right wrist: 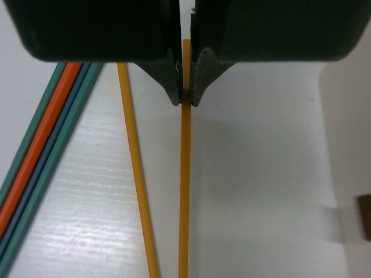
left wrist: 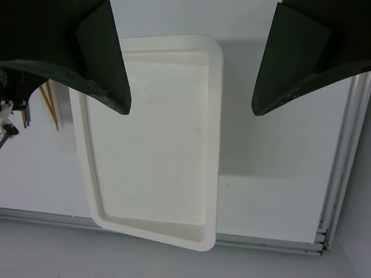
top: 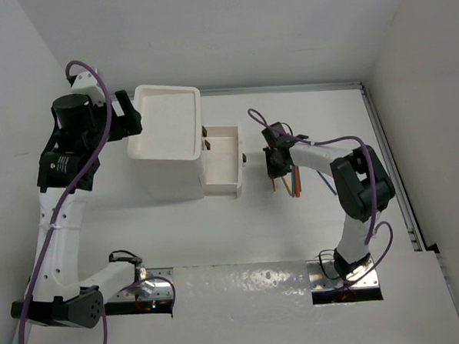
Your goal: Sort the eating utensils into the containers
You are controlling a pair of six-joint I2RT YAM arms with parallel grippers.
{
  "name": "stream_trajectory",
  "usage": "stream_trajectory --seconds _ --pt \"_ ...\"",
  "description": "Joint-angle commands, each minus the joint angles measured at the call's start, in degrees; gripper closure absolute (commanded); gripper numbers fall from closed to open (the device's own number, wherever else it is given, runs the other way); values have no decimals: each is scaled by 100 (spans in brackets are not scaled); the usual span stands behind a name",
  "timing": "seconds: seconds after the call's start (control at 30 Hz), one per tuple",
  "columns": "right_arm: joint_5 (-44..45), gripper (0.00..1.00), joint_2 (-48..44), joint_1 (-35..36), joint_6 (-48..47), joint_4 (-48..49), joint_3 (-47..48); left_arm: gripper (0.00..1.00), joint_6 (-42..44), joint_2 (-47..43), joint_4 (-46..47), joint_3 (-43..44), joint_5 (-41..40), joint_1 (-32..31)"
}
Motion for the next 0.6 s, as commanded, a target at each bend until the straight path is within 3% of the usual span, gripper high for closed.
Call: stream_trajectory --seconds 0.0,0.23,0.47,0.57 --pt "45 100 -669 38 328 -36 656 17 -59 -144 106 21 -63 -47" --pt "-526 100 -644 407 925 -300 1729 17 -86 -109 115 56 -99 -47" --pt "-755 100 173 873 1347 -186 2591 17 -104 -91 115 -5 -64 -47" --pt "-886 93 437 918 1505 -125 2662 17 -104 -83 115 -5 -73 -38"
